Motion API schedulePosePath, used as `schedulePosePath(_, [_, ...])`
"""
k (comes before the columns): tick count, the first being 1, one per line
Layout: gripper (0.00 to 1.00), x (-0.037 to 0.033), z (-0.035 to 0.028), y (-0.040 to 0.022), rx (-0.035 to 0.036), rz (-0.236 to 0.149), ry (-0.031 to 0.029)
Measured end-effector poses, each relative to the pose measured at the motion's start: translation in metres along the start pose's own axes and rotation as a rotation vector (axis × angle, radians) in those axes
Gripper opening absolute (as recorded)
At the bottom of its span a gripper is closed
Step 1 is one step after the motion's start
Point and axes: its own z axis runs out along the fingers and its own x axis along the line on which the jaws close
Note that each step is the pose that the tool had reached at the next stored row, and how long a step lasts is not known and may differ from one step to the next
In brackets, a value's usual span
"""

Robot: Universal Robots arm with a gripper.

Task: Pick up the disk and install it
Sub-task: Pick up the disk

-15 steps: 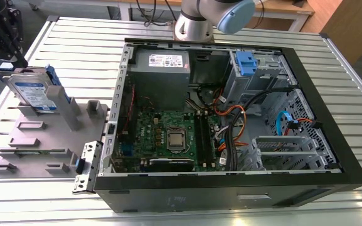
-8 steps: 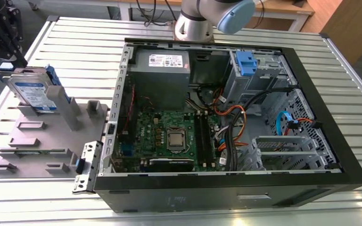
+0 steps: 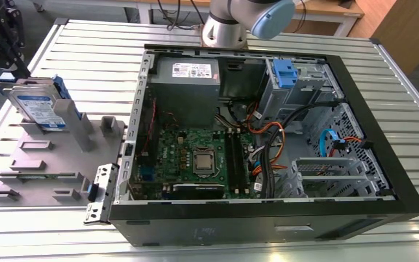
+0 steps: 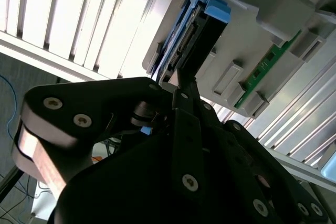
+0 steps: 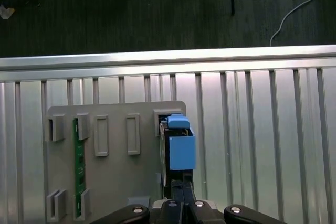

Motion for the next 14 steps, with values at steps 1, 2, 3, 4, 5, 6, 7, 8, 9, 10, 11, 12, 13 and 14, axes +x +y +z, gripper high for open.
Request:
schedulePosePath(1, [0.11,0.0,0.0,0.0003,0.0004,0.0,0.0])
schedulePosePath(2, [0.11,0.0,0.0,0.0003,0.0005,0.0,-0.0001])
schedulePosePath(3, [0.11,0.0002,0.0,0.0004,0.0006,0.0,-0.0003])
schedulePosePath(4, [0.11,0.0006,0.0,0.0004,0.0006,0.0,-0.0003])
schedulePosePath(5, [0.11,0.001,0.0001,0.0003,0.0006,0.0,-0.0004])
schedulePosePath(6, [0.11,0.0013,0.0,0.0003,0.0005,0.0,-0.0003])
schedulePosePath(7, [0.11,0.0016,-0.0001,0.0003,0.0005,0.0,-0.0003])
schedulePosePath(8, [0.11,0.0021,-0.0001,0.0002,0.0006,0.0,-0.0004])
schedulePosePath(9, [0.11,0.0027,-0.0001,0.0002,0.0005,0.0,-0.0003])
schedulePosePath(10, [0.11,0.0029,-0.0001,0.0002,0.0006,0.0,-0.0003])
schedulePosePath(11, [0.11,0.0029,-0.0001,0.0002,0.0006,0.0,-0.0004])
schedulePosePath(12, [0.11,0.0029,-0.0001,0.0002,0.0006,0.0,-0.0005])
schedulePosePath(13, [0.11,0.0029,-0.0001,0.0002,0.0006,0.0,-0.0004])
schedulePosePath(14, [0.11,0.0029,-0.0001,0.0002,0.0005,0.0,-0.0005])
